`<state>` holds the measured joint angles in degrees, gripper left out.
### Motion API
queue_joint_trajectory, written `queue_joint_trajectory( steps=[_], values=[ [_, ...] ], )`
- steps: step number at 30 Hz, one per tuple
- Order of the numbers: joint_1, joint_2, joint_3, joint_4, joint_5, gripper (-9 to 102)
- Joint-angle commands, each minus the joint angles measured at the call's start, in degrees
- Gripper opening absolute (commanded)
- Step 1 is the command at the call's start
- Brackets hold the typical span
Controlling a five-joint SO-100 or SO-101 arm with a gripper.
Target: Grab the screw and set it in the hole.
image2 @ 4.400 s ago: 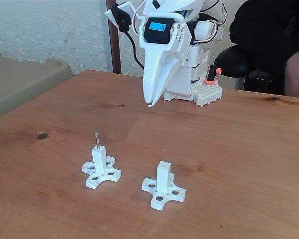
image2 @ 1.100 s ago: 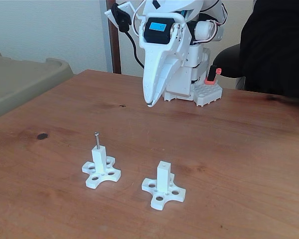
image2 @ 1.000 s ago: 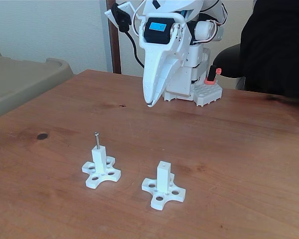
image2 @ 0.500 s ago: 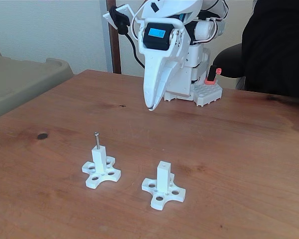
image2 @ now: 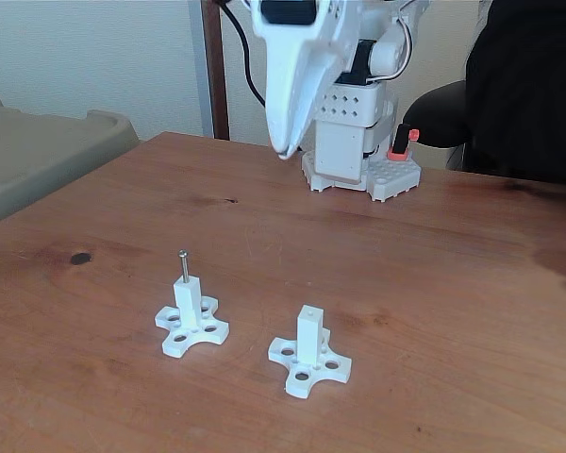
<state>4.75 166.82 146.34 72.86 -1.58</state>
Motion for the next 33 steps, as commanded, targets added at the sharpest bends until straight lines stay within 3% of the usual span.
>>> queue_joint_trajectory(
  steps=[1, 13, 33],
  values=[
    [-0.70, -5.19, -10.99, 1.49, 0.62, -4],
    [-0.62, -26.28, -30.50, 8.61, 2.37, -4],
    [1.23, -51.94, -45.88, 6.68, 2.55, 2]
  ],
)
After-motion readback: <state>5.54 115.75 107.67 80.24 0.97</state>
